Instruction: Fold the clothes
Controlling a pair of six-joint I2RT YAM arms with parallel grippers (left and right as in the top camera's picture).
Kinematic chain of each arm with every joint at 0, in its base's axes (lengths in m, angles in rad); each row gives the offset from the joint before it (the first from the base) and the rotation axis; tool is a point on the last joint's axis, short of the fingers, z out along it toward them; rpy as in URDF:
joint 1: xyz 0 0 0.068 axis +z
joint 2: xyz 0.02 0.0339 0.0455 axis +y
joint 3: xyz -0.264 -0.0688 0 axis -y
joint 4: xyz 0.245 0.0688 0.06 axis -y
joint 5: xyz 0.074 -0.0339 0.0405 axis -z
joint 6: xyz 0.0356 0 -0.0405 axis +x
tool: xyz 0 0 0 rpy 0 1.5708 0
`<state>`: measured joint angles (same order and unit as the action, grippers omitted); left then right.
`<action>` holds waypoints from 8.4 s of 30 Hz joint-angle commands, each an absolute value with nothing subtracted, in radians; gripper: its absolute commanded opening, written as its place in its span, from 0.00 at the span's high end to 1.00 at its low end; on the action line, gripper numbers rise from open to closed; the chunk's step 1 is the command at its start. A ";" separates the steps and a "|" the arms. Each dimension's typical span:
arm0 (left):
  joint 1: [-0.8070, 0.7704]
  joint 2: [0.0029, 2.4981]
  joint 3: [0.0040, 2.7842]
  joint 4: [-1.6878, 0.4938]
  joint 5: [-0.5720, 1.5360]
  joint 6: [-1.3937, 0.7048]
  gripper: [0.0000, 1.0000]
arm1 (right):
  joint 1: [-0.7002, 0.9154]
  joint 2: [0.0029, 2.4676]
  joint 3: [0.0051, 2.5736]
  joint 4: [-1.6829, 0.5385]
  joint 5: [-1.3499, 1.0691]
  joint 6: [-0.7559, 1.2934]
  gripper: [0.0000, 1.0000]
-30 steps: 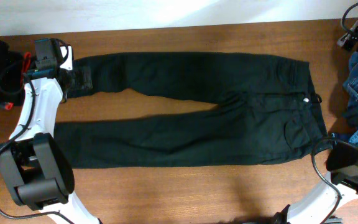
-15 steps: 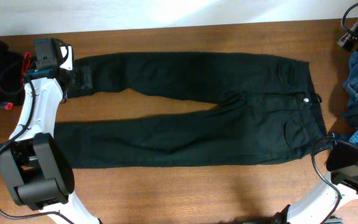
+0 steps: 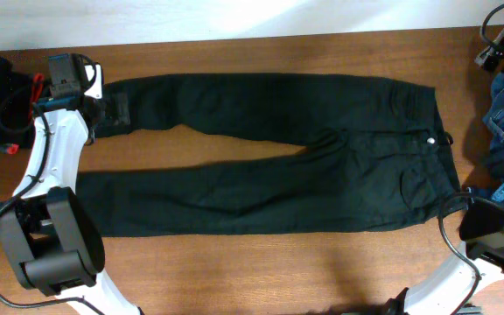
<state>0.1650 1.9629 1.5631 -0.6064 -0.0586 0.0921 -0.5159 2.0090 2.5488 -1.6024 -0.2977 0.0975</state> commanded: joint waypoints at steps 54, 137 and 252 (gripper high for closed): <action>0.167 1.935 1.577 -0.607 -0.047 0.083 0.01 | -0.511 1.996 2.551 -1.605 -0.303 0.086 0.01; 0.160 1.552 1.576 -0.834 0.151 0.070 0.01 | -0.519 1.727 2.538 -1.699 -0.178 0.041 0.01; 0.744 1.546 0.774 -0.485 -0.004 -0.569 0.01 | -0.607 1.573 0.801 -0.567 -0.109 0.398 0.02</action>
<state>0.7265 1.5127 0.7795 -0.5030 0.0105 -0.5468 -0.6121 1.5742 0.8291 -0.5854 -0.0948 0.4068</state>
